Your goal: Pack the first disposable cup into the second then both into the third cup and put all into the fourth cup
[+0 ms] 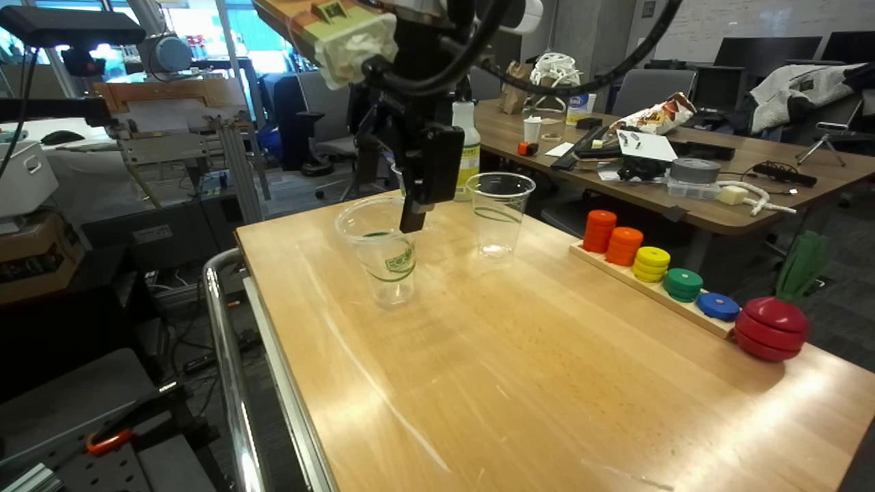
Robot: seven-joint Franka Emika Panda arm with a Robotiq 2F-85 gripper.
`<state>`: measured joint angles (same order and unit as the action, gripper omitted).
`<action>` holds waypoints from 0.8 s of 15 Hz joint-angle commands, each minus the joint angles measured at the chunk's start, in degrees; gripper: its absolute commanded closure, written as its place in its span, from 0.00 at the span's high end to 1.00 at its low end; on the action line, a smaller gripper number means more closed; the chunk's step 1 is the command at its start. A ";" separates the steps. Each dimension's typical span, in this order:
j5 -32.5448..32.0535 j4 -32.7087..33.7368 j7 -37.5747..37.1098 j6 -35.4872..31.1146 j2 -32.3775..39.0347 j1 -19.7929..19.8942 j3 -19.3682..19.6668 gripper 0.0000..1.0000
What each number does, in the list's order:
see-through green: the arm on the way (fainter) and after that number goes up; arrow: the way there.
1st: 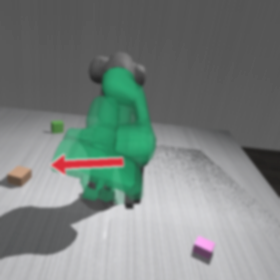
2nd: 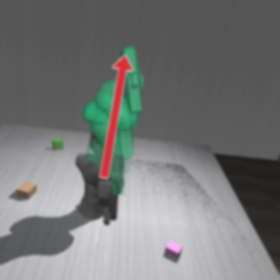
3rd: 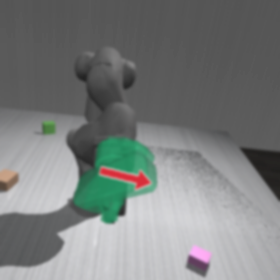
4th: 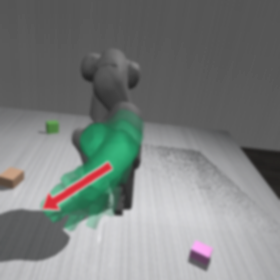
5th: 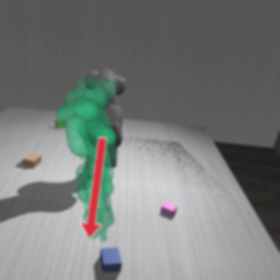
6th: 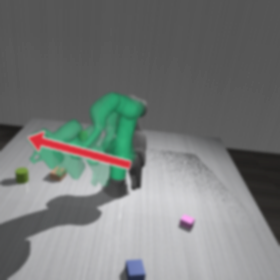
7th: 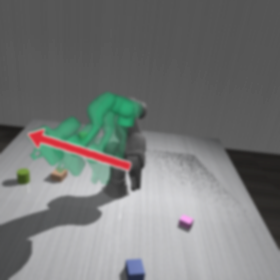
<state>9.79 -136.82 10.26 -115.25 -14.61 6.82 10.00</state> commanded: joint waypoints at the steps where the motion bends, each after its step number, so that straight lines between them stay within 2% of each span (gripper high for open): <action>1: -0.64 1.09 -0.45 0.10 0.91 0.09 -0.21 1.00; 12: -2.97 4.60 -3.67 -0.19 7.44 0.34 -0.69 1.00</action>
<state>8.30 -135.09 8.75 -115.26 -9.80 6.82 9.97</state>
